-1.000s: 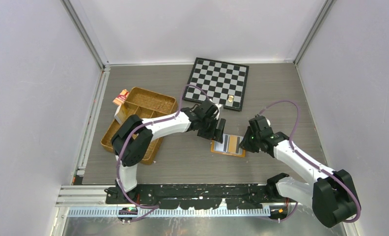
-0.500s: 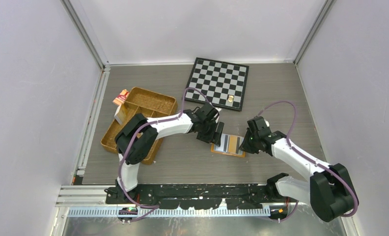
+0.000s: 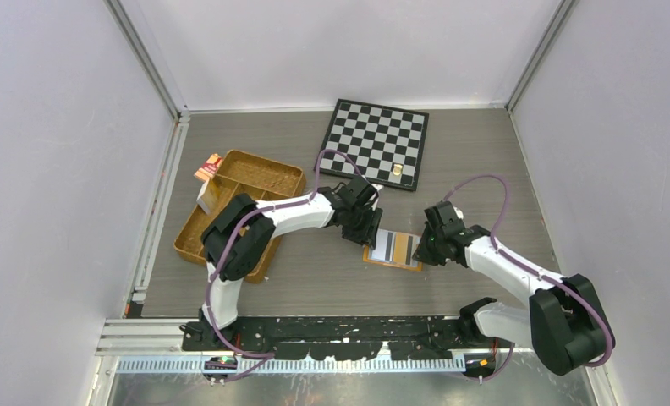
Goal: Put the credit cards into the card holder
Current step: Turn over the card holder at the center of the board.
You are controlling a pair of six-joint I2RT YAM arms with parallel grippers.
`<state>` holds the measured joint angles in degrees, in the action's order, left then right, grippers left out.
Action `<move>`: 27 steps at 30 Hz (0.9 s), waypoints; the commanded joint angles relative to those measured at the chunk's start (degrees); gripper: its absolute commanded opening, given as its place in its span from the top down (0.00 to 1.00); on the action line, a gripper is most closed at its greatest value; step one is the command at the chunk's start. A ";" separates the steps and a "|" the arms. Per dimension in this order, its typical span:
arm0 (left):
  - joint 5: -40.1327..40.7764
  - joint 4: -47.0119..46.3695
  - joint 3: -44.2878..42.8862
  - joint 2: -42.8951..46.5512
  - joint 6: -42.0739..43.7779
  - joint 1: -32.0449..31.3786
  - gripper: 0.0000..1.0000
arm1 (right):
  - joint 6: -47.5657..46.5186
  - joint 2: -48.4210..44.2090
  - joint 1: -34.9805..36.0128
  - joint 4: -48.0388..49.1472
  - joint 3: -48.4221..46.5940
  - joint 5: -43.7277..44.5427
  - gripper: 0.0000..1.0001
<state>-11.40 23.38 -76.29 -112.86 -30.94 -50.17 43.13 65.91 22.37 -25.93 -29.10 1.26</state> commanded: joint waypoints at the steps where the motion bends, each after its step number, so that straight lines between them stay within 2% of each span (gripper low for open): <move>1: 1.86 2.02 -0.52 -2.12 1.24 -0.10 0.60 | 1.37 1.23 -0.10 5.10 1.82 -2.58 0.79; 14: 2.66 2.28 0.12 -2.83 1.51 -0.10 0.80 | 5.54 0.25 -0.48 18.56 7.92 -12.12 0.74; 27: 2.61 1.96 0.43 -3.00 1.34 -0.01 0.83 | 8.18 -8.31 -0.54 21.16 10.10 -15.17 0.71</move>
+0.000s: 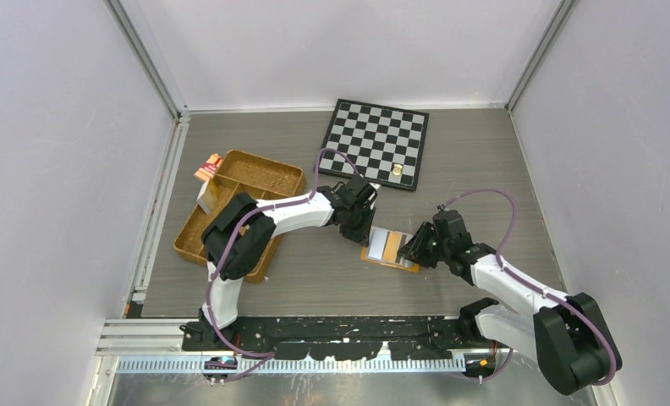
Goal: Put the credit cards into the card holder
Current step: Turn over the card holder at the center of the board.
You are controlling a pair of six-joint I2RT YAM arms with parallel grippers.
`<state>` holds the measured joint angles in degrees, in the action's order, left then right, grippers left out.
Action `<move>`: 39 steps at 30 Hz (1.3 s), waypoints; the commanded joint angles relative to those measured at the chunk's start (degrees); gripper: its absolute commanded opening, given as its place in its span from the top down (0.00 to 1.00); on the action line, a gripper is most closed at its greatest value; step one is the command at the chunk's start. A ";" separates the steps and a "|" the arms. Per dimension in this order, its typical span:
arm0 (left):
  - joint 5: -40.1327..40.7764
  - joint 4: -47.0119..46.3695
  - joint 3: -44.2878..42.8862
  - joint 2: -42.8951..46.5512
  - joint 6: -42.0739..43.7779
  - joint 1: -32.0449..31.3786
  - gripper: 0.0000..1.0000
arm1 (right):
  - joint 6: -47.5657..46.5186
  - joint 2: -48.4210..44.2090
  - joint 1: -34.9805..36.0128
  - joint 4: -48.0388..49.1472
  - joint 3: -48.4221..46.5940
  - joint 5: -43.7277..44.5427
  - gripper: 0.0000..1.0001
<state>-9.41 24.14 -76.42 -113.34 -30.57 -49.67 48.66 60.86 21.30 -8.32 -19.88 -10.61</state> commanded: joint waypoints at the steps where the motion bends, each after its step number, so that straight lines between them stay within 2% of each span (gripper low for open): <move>1: 0.66 1.25 0.54 -2.50 0.95 -0.52 0.84 | 3.00 -3.86 0.58 4.14 1.16 -3.61 0.71; 9: 0.15 0.73 0.69 -2.40 0.79 -0.52 0.88 | 3.87 -6.02 0.53 5.68 1.55 -4.80 0.71; 27: -3.14 -4.47 3.85 -0.41 -1.53 -0.39 0.86 | 1.65 -0.74 2.12 4.63 -3.96 -4.09 0.66; 33: -2.05 -5.51 8.70 5.48 -1.35 0.79 0.75 | 2.00 3.86 4.49 6.94 -5.37 -2.18 0.65; 39: -0.54 -3.31 11.89 13.59 0.07 0.89 0.62 | 2.05 7.39 7.07 7.24 -7.35 2.36 0.59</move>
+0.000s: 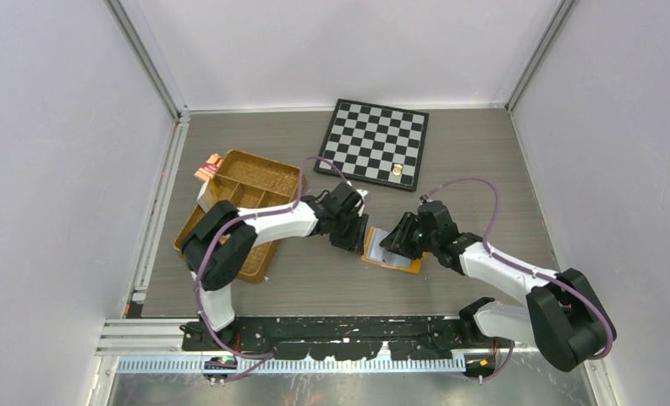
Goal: Put the credit cards into the card holder
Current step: Turn over the card holder at the center of the board.
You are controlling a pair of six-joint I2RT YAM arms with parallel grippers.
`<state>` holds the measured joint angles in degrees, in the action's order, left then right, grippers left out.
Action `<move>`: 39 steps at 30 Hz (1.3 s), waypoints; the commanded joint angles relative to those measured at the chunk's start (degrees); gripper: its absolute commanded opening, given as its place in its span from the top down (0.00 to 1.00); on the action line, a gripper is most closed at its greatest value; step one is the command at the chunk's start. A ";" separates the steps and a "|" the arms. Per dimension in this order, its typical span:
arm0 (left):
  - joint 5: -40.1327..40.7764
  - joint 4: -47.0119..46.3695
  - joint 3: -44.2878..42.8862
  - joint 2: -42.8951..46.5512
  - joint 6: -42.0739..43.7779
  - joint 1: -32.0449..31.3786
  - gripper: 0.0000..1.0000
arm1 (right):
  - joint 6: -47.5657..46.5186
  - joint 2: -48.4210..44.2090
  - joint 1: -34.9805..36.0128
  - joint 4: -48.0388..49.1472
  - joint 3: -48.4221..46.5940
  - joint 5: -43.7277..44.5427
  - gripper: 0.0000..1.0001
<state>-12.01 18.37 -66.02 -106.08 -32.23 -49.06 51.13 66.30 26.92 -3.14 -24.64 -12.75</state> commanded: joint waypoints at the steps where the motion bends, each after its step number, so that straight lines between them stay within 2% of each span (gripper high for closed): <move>1: 2.42 3.18 2.09 7.58 1.92 0.32 0.60 | -0.47 2.60 1.87 2.30 -2.86 4.94 0.58; 10: 3.92 8.77 6.36 18.69 3.43 2.82 0.51 | -1.34 7.92 6.74 -0.22 -8.02 11.76 0.49; 16: 4.44 12.50 8.42 25.88 4.52 6.02 0.45 | -1.88 11.64 7.57 -0.34 -10.55 12.58 0.40; 20: 5.11 16.61 8.09 29.81 7.09 9.95 0.38 | -2.32 12.17 8.66 -1.26 -12.72 14.90 0.38; 23: 5.12 19.78 7.50 32.20 10.20 15.34 0.35 | -3.58 10.54 8.84 -3.39 -14.15 16.18 0.36; 28: 5.12 25.10 5.41 33.31 16.03 27.77 0.27 | -7.13 6.07 8.37 -9.26 -16.82 19.24 0.23; 34: 7.29 24.41 2.75 33.01 20.46 45.77 0.22 | -11.06 0.30 4.92 -14.09 -17.67 19.38 0.22; 39: 14.10 22.07 -0.18 29.86 24.84 52.45 0.24 | -14.38 -2.17 0.64 -14.23 -17.07 13.91 0.21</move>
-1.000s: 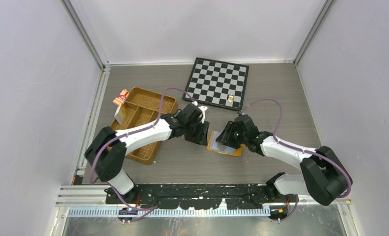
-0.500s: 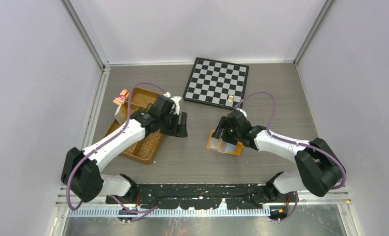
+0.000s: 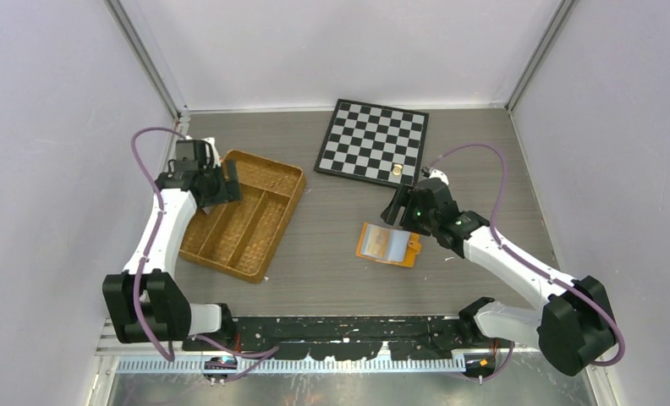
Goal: Put the credit cards into the card holder
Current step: Turn over the card holder at the center of the board.
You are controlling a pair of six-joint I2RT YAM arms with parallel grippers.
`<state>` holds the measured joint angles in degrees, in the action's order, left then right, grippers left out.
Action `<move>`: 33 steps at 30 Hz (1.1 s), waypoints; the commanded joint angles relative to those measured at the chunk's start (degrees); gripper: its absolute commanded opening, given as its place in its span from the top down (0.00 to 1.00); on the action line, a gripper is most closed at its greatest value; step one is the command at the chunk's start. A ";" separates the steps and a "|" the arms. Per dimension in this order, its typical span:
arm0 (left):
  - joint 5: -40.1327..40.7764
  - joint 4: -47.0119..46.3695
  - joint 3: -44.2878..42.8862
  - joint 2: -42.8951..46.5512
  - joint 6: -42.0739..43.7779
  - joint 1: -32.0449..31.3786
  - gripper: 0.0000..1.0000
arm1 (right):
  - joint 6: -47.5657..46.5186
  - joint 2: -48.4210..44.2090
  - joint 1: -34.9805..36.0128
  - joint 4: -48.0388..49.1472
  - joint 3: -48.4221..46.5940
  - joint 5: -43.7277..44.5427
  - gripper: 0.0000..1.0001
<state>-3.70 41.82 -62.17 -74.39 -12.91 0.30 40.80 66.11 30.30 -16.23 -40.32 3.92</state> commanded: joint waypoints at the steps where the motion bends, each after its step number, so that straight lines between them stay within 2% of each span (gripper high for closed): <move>1: 7.89 -1.99 -5.12 -2.73 6.64 3.35 0.23 | -4.51 -2.03 -3.65 -1.09 -1.30 -4.76 0.21; 5: 13.27 -3.41 -8.77 -6.72 10.64 5.08 0.19 | -5.49 -2.00 -7.01 -0.98 -0.82 -9.09 0.21; 8: 11.40 -3.65 -11.49 -11.21 11.91 8.37 0.16 | -5.47 -1.95 -8.44 -0.06 0.02 -10.98 0.21; 11: 10.22 -2.28 -13.72 -14.33 12.30 9.69 0.18 | -5.22 -1.78 -9.06 0.40 0.49 -11.64 0.21; 12: 10.21 -1.84 -13.90 -14.86 12.56 9.98 0.20 | -5.17 -1.71 -9.30 0.44 0.57 -11.67 0.21; 16: 9.36 -0.64 -13.18 -15.86 12.49 12.27 0.44 | -4.66 -1.62 -9.71 0.95 1.49 -11.94 0.21; 18: 9.18 -0.55 -12.62 -15.83 12.55 12.72 0.48 | -4.19 -1.36 -9.93 1.33 1.80 -12.36 0.21; 22: 9.80 0.93 -12.61 -17.00 12.60 12.99 0.64 | -3.35 -0.67 -10.14 1.86 2.11 -13.02 0.22; 33: 11.16 2.83 -12.50 -19.09 12.12 13.57 0.73 | -2.04 0.29 -10.48 2.96 2.72 -13.73 0.22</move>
<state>6.59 43.62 -74.02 -92.77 -0.99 13.17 37.91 66.26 20.34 -15.88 -37.87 -9.10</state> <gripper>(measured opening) 0.287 0.781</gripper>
